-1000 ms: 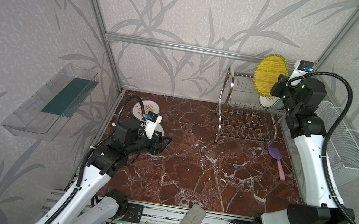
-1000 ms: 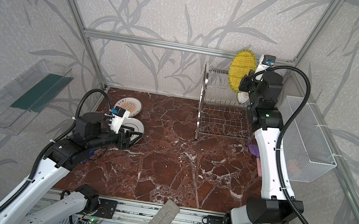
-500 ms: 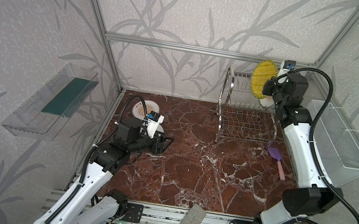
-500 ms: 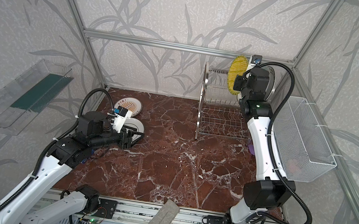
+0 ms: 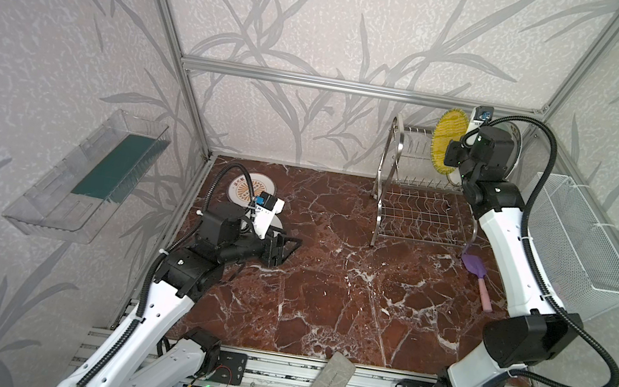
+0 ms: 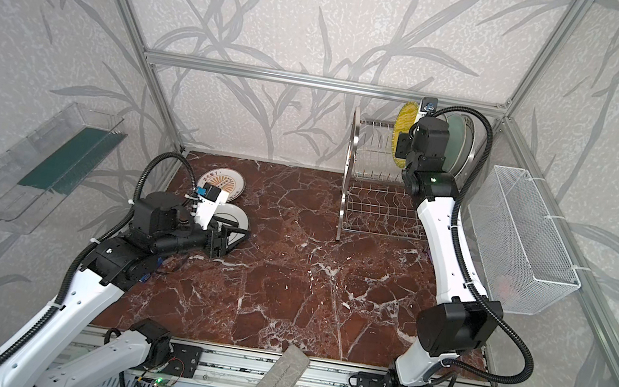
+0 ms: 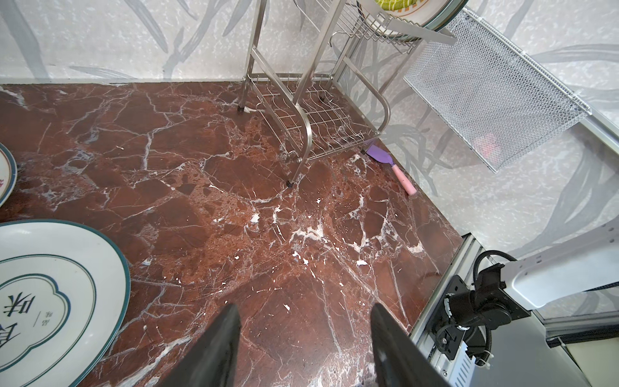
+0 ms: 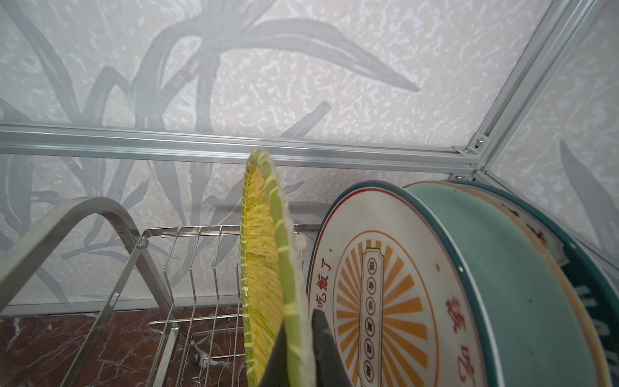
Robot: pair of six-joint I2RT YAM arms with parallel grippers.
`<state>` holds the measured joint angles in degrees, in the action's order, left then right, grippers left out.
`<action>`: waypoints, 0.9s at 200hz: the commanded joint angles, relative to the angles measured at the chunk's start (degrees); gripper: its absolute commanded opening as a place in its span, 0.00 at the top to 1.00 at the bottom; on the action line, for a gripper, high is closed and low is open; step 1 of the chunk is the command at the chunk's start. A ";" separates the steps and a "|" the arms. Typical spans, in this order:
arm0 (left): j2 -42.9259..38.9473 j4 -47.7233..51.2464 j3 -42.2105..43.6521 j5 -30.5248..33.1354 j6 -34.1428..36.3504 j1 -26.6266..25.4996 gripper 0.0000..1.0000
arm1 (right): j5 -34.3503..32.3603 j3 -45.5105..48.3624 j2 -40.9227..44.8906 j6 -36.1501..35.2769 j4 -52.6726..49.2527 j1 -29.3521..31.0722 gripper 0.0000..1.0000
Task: Load the plates into the dish rack
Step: 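Lower the woven plate into the rack slot with the right gripper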
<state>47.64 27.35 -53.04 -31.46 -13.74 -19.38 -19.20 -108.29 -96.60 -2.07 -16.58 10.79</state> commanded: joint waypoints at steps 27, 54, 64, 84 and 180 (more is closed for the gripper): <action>-0.88 -1.11 0.51 -1.27 -0.19 0.22 0.40 | -2.68 -2.55 -0.27 -0.57 2.52 0.20 1.00; -1.09 -1.16 0.49 -1.23 -0.06 0.22 0.40 | -3.24 -1.05 0.14 -0.47 3.08 0.20 1.00; -1.15 -1.11 0.49 -1.14 -0.09 0.22 0.40 | -3.43 -0.57 0.26 -0.44 3.32 0.22 1.00; -1.23 -1.16 0.50 -1.13 -0.11 0.22 0.40 | -3.77 0.24 0.61 -0.47 3.47 0.21 1.00; -1.06 -1.12 0.52 -0.98 -0.16 0.22 0.40 | -4.94 4.55 1.68 -0.23 5.15 0.20 1.00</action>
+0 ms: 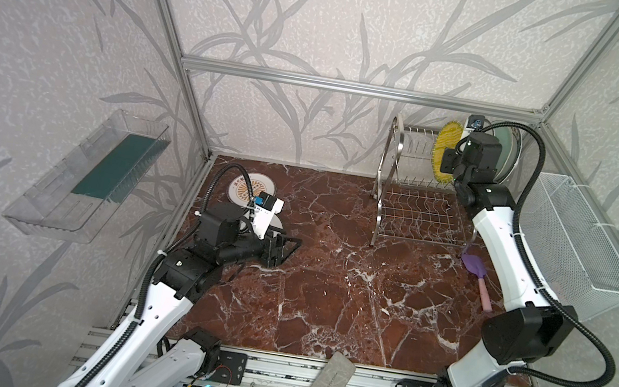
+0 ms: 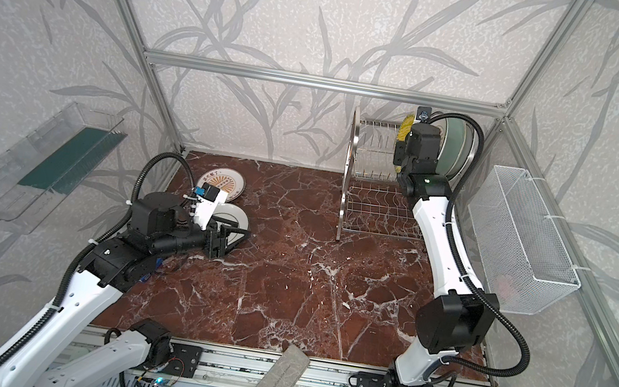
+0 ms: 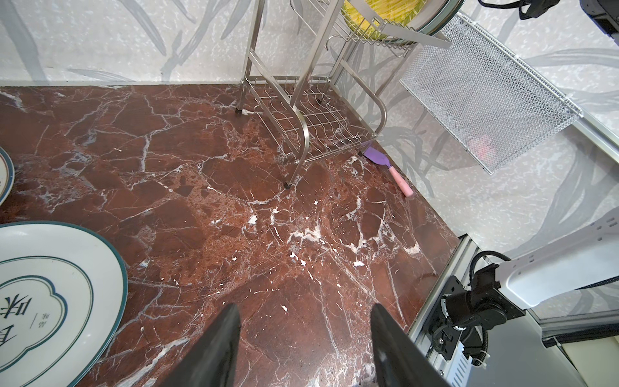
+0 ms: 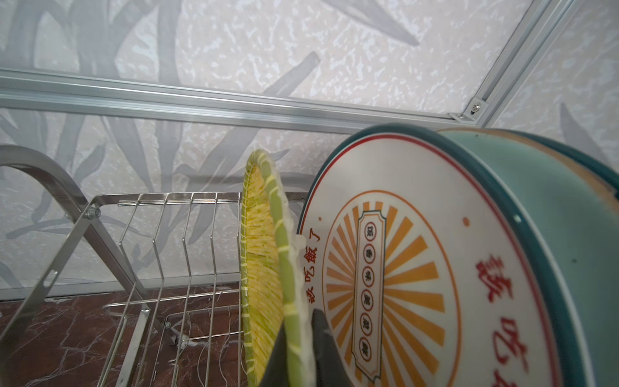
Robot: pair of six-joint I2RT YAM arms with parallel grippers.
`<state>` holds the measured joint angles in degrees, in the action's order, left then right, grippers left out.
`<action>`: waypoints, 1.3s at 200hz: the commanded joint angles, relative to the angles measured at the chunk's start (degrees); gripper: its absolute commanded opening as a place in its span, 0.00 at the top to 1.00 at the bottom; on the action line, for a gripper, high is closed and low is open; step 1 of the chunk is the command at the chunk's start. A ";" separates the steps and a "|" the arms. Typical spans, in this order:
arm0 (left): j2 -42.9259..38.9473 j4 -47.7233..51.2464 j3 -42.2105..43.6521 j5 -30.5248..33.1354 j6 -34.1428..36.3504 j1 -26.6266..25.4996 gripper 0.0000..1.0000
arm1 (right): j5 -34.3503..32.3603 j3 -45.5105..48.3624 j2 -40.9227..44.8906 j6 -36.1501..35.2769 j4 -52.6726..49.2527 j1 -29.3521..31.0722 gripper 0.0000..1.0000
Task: Load the plates into the dish rack
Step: 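Lower the woven plate into the rack slot with the right gripper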
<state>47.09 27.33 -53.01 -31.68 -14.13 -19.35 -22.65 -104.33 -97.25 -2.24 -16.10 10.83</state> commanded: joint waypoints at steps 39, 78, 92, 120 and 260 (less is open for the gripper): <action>-0.54 -1.05 0.48 -0.70 0.30 0.28 0.40 | -1.58 2.09 2.82 -0.03 5.17 0.18 1.00; -0.44 -0.78 0.45 -0.38 0.22 0.37 0.40 | -1.10 4.91 3.91 0.90 6.25 0.16 1.00; -0.43 -0.75 0.39 -0.42 0.16 0.44 0.40 | -0.63 5.29 3.91 1.25 6.19 0.16 1.00; -0.29 -0.67 0.42 -0.28 0.06 0.46 0.40 | -0.20 5.24 3.56 1.45 5.84 0.16 0.94; 0.15 0.18 0.14 1.78 -0.03 0.90 0.40 | 0.22 4.05 4.17 0.61 5.30 0.20 0.65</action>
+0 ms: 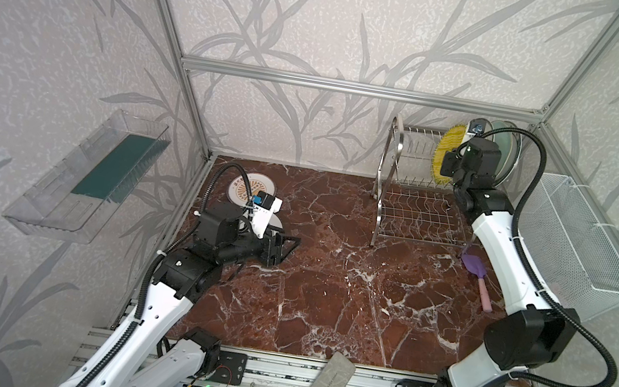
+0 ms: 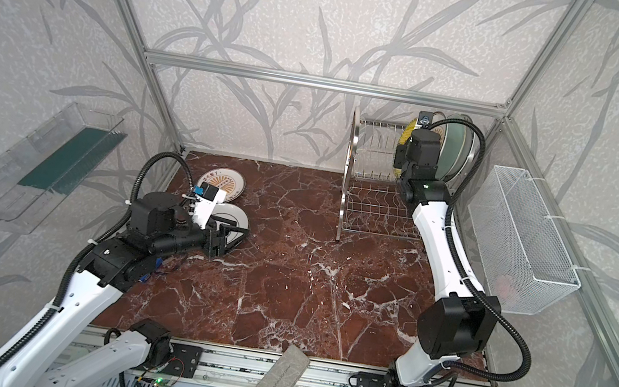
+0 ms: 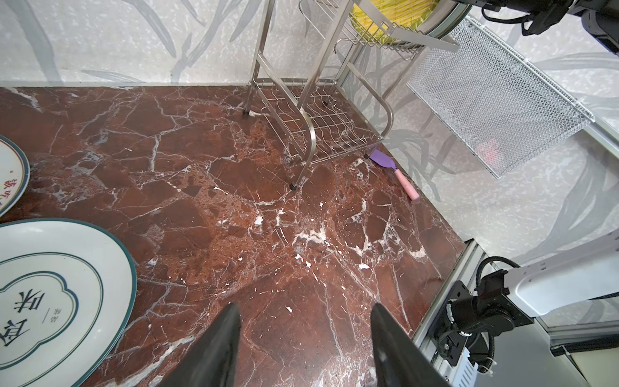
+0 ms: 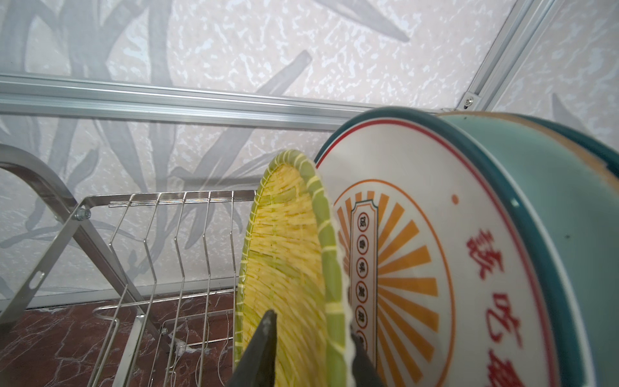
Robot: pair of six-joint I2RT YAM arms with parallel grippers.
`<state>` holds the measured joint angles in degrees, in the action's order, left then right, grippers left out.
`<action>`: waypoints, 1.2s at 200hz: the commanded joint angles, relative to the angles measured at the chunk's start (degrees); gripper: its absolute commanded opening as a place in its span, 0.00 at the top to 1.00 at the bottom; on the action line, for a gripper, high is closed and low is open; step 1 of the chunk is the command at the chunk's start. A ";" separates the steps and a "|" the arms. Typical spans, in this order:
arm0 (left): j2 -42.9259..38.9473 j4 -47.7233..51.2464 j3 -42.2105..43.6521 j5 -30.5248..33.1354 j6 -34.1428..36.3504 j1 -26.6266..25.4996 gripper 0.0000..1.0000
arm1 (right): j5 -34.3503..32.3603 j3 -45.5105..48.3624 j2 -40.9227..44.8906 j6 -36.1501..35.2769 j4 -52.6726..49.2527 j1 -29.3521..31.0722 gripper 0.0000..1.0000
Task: Load the plates into the dish rack
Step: 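Lower the woven plate into the rack slot with the right gripper, then open the right gripper and release the woven plate in the rack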
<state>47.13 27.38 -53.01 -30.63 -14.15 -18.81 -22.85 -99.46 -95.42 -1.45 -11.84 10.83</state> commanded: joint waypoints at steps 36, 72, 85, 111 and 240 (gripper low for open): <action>1.01 1.63 -0.33 3.33 0.07 0.51 0.40 | 1.02 -0.74 3.19 0.12 0.85 0.20 0.57; 3.28 3.82 -1.26 5.44 0.09 0.79 0.40 | 1.67 -0.74 4.04 0.01 0.59 0.16 0.45; 3.94 4.45 -1.54 5.96 -0.04 0.92 0.40 | 2.11 -0.75 4.55 0.09 0.50 0.16 0.41; 5.23 5.39 -1.83 7.13 -0.15 1.27 0.40 | 3.39 -0.67 5.82 0.47 0.36 0.16 0.33; 8.03 7.04 -2.36 10.26 -2.37 3.34 0.40 | 11.62 14.05 19.28 4.20 2.04 7.38 0.28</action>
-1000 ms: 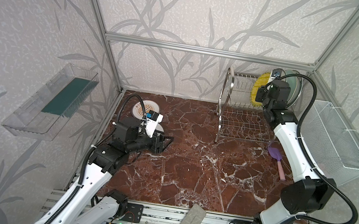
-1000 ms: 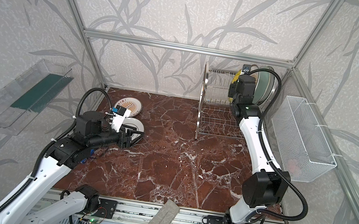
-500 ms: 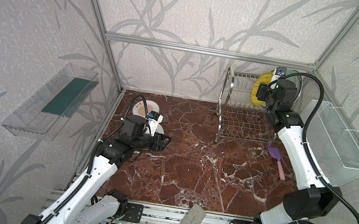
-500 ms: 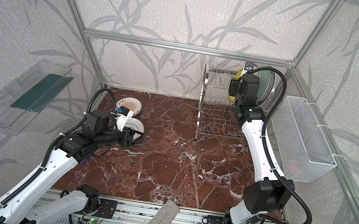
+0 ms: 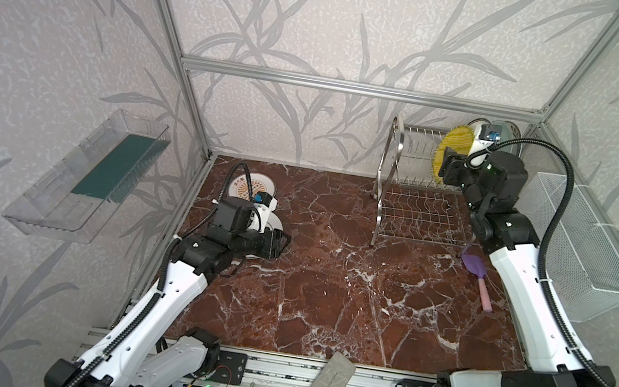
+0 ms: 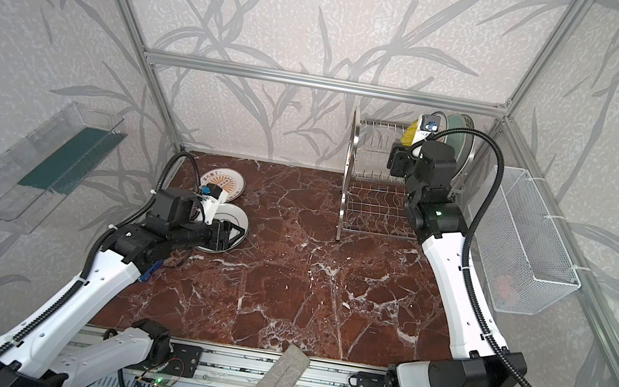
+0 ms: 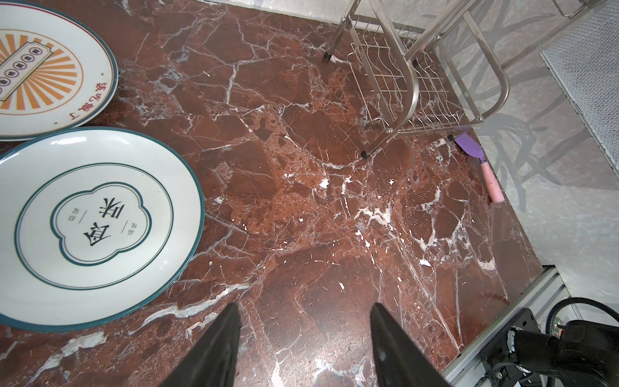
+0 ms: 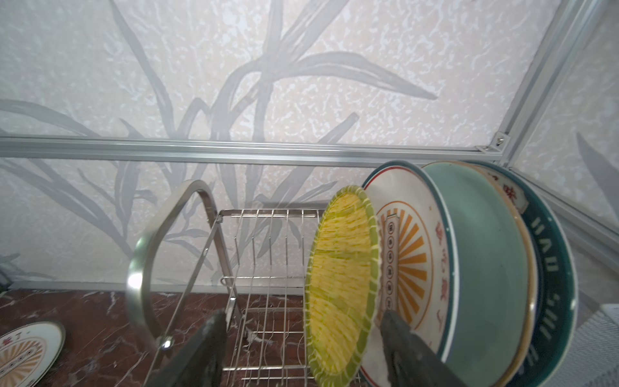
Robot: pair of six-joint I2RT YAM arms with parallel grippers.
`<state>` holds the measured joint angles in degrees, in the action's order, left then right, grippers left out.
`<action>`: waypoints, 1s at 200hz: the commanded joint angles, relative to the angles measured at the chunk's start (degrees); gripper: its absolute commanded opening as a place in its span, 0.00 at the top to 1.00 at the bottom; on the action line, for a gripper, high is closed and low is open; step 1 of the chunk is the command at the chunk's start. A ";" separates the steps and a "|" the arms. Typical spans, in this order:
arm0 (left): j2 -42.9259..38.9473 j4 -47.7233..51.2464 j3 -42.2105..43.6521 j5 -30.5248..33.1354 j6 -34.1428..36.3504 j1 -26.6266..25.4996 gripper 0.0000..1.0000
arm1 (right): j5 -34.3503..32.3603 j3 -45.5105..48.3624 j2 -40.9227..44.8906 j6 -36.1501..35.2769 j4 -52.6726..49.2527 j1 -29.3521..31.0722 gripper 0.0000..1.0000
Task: Load the plates into the dish rack
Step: 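Open the right gripper and release the woven plate in the rack, then withdraw the right gripper from the rack while the left gripper moves toward the white plate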
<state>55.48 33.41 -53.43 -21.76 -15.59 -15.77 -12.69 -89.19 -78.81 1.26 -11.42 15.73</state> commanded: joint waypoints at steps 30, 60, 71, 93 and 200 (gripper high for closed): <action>-1.05 1.29 -2.07 5.72 -2.57 0.65 0.39 | 2.47 11.10 5.04 3.72 3.58 6.86 0.28; -2.47 0.53 -1.89 6.47 -3.00 1.09 0.39 | 3.33 16.20 5.16 4.05 3.91 11.87 0.28; -2.82 0.41 -1.94 6.69 -2.97 1.18 0.39 | 2.98 18.29 5.40 4.40 4.55 13.39 0.28; -3.10 0.42 -2.04 7.22 -2.95 1.44 0.39 | 4.16 22.24 6.19 5.66 6.06 15.40 0.28; -1.39 -11.17 7.41 17.29 -18.28 1.62 0.39 | 11.48 39.76 6.23 16.82 14.69 20.94 0.28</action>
<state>54.13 26.35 -48.60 -11.66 -28.21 -14.46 -4.08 -52.75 -72.42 13.50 -1.48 35.94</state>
